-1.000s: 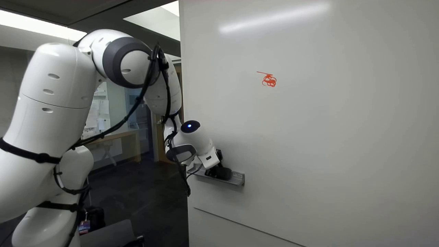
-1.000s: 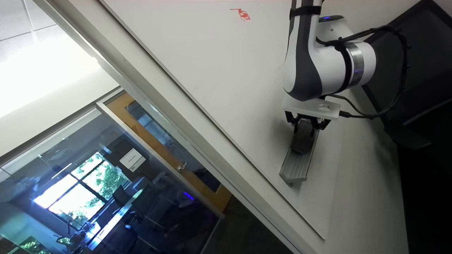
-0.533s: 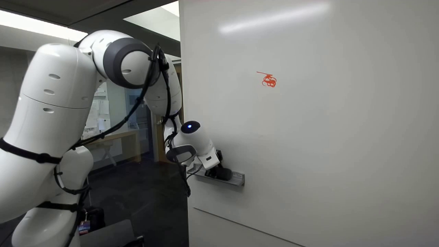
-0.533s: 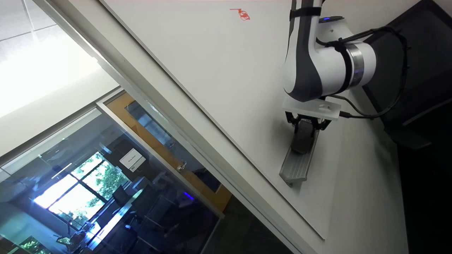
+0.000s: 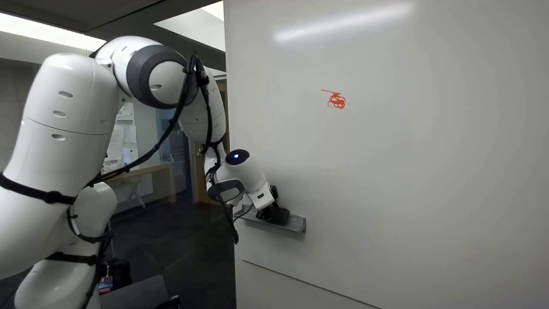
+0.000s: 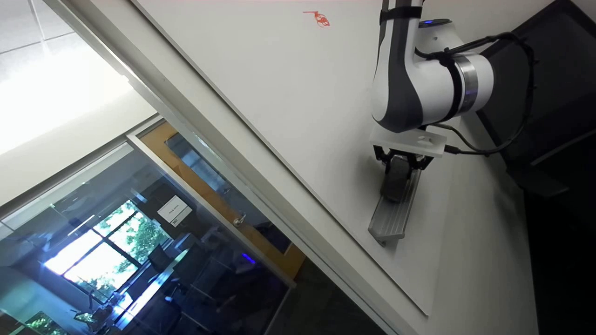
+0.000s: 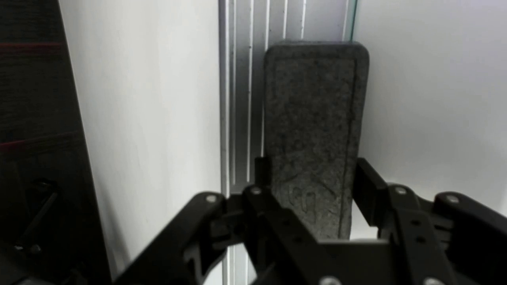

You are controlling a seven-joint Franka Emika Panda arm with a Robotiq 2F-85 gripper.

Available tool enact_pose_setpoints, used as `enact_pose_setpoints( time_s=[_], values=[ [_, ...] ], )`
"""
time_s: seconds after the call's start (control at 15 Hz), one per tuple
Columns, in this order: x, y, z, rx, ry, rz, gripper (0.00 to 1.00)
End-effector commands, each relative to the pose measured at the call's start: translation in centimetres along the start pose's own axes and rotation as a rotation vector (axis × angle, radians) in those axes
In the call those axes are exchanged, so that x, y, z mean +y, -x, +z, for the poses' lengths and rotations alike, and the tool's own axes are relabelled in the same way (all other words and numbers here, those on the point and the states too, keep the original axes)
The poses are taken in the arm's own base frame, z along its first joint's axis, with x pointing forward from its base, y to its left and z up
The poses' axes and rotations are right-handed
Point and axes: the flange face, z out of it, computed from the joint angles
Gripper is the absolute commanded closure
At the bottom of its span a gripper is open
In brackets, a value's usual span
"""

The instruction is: Take the eraser and rub off the contents on the whiteboard

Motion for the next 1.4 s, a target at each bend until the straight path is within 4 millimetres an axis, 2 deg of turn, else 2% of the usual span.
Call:
enact_pose_setpoints(
  time_s=[0.0, 0.33, 0.67, 1.0, 1.33],
  values=[
    [-1.3, 0.8, -2.5, 0.042, -0.038, 0.042, 0.72],
    [-3.3, 0.4, -6.3, 0.108, -0.098, 0.076, 0.72],
    [-7.4, -1.4, -10.1, 0.204, -0.201, 0.100, 0.72],
    [-10.4, -5.3, -12.8, 0.310, -0.274, 0.129, 0.72],
    [-13.0, -10.5, -16.6, 0.387, -0.365, 0.182, 0.72]
  ],
)
